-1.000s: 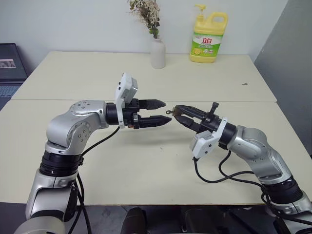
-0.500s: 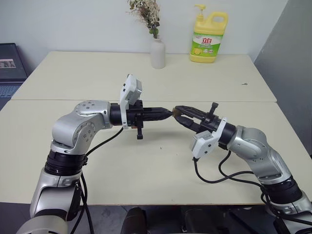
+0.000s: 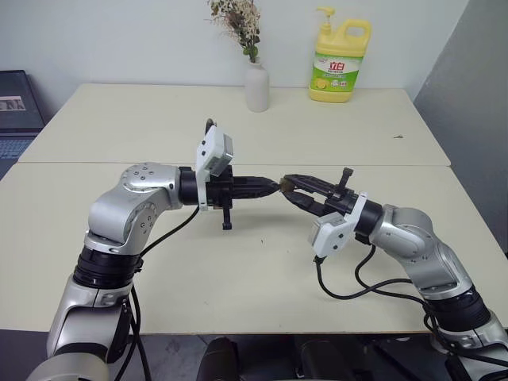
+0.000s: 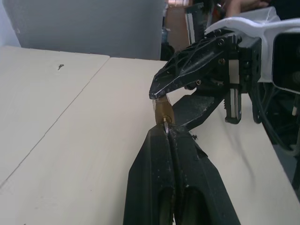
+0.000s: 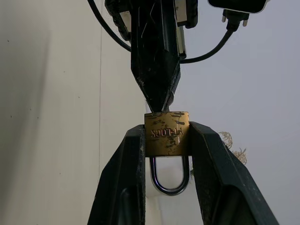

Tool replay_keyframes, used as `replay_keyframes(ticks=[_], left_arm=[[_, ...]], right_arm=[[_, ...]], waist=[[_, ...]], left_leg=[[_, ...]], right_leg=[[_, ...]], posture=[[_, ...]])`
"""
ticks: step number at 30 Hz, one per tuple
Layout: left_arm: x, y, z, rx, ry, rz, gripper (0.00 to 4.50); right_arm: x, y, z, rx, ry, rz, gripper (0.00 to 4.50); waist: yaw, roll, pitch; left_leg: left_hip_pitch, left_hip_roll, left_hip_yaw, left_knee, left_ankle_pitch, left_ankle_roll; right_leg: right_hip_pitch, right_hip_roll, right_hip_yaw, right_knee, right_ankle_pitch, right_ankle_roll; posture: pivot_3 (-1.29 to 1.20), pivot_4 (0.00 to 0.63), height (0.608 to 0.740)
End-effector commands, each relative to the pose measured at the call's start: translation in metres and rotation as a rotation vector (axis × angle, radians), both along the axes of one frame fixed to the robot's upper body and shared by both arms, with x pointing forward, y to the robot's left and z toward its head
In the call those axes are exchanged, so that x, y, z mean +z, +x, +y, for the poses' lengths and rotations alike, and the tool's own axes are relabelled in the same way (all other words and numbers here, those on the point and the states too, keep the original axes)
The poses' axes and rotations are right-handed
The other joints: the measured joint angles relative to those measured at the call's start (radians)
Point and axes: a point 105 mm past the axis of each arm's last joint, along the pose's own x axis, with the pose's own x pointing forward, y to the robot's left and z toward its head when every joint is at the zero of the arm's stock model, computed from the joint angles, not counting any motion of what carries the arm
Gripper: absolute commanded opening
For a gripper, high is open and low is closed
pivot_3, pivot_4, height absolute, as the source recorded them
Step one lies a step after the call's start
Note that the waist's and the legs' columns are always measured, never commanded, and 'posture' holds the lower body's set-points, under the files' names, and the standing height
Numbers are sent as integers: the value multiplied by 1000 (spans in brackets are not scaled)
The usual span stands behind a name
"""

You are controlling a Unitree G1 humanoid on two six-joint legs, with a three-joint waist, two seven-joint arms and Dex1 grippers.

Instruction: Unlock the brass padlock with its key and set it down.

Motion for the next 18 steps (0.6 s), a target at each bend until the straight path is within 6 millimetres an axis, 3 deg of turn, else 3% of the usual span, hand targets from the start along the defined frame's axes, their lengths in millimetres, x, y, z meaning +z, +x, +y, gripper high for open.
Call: replay_keyframes(ticks=[1,12,18], left_arm=[[8,-11,-5,-79,32,-132,0],[2,-10,-4,-144,166,-474,0],[2,-8,-4,-116,127,-400,0]], right_arm=[[10,-6,3,26,19,-24,932],[8,-5,3,20,26,6,932],[8,-5,3,18,32,11,932]], waist=[[0,0,0],[1,0,0],[1,0,0]], left_leg=[[0,0,0,0,0,0],[0,0,1,0,0,0],[0,0,0,0,0,0]], right_leg=[[0,0,0,0,0,0],[0,0,0,0,0,0],[0,0,0,0,0,0]], posture=[[0,150,740],[0,150,740],[0,150,740]])
